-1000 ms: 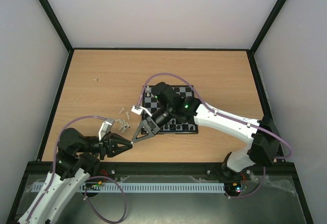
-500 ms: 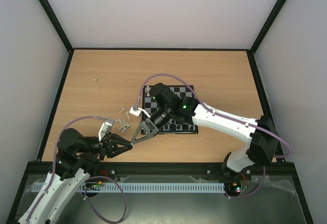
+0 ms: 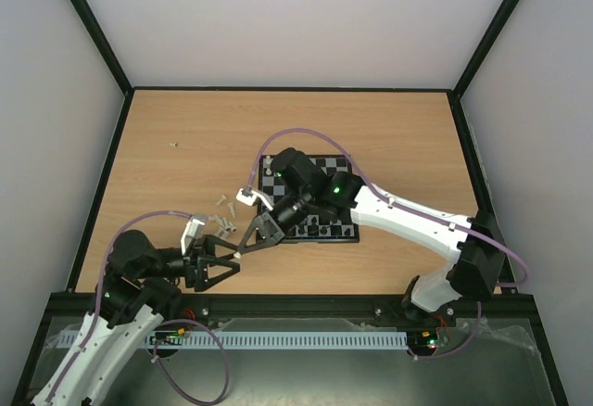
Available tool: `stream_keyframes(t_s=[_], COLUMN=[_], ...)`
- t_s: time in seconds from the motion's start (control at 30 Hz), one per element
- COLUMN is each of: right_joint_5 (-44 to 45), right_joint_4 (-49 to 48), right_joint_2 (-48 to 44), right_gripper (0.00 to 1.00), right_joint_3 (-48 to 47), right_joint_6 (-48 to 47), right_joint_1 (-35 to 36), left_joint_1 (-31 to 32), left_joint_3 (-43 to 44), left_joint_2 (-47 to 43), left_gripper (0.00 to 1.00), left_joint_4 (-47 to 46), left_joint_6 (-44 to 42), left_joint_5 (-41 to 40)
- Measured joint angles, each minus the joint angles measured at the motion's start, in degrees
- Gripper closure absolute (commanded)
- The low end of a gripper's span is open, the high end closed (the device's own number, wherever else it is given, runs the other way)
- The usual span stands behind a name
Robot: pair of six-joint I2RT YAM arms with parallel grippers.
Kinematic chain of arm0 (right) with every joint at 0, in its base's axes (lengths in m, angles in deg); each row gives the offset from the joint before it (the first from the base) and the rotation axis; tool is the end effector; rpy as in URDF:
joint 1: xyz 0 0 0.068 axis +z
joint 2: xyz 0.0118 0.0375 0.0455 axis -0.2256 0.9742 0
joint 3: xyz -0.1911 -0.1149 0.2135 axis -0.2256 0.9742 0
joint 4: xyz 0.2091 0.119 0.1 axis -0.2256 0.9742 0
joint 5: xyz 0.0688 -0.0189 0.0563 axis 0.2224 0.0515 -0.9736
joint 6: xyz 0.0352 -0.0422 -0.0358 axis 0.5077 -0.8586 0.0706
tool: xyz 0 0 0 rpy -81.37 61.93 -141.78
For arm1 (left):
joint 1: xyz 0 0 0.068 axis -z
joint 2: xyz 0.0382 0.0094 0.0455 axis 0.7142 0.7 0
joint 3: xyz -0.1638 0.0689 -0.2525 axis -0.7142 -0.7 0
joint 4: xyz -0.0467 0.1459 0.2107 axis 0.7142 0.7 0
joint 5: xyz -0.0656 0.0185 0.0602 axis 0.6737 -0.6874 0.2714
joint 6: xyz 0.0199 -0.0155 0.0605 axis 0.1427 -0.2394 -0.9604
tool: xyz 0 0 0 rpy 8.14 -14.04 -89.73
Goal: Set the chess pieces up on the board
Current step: Place the chess piece on the chessboard.
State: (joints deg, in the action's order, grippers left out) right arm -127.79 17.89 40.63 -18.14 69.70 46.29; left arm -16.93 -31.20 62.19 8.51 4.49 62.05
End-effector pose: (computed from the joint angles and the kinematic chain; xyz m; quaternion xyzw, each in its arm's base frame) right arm 0.1373 0.3149 0.3708 -0.4307 0.6655 0.6075 0.0504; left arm 0.0136 -0.0575 0.2717 0.2553 0.6458 -0.6543 0.2993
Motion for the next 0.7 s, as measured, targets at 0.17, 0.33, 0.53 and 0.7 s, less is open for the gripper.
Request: stream_keyframes(t_s=[0.17, 0.33, 0.53, 0.7], right_joint_5=[14.73, 41.22, 63.10, 73.46], right_joint_4=[7.72, 16.17, 21.94, 25.59], right_joint_2=[-0.26, 0.85, 11.13, 22.05], right_gripper=[0.99, 0.99, 0.99, 0.99], right_joint_3=[-3.50, -9.05, -15.89, -22.73], right_joint_6=[-2.95, -4.72, -4.94, -4.92], right_joint_1=[-2.03, -4.48, -8.02, -11.17], left_joint_1=[0.00, 0.00, 0.00, 0.00], left_joint_3=[3.28, 8.04, 10.88, 12.61], left_joint_2=[0.00, 1.27, 9.64, 19.80], left_gripper=[0.01, 0.01, 0.00, 0.01], left_joint_4=[4.63, 7.98, 11.76, 14.53], left_joint_6=[-2.14, -2.40, -2.80, -4.35], left_joint_5=[-5.84, -15.52, -29.90, -40.50])
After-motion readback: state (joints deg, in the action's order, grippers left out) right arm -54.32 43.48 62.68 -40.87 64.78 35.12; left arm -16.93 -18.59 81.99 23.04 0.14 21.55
